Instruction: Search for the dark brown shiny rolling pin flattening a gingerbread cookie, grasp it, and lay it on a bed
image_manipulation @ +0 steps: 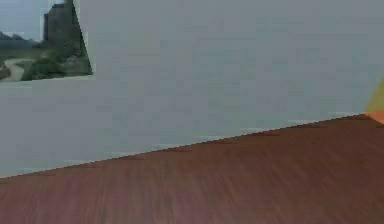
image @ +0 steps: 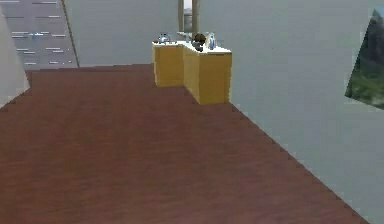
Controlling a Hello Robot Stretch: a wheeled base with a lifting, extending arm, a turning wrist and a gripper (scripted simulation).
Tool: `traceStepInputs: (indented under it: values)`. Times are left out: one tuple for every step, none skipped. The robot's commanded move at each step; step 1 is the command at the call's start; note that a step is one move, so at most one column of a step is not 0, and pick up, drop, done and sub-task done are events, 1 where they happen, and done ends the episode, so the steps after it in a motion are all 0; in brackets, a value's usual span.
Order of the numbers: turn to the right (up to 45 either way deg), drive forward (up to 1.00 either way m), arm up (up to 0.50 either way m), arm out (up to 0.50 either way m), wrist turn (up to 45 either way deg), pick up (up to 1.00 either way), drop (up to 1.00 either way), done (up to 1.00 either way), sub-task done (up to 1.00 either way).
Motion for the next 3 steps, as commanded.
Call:
traceStepInputs:
  values:
    - [0.0,1.0,0.0,0.0,0.0,0.0,0.0,0.0,0.0]
    - [0.0,1.0,0.0,0.0,0.0,0.0,0.0,0.0,0.0]
    - [3.0,0.0,0.0,0.0,0.0,0.0,0.0,0.0,0.0]
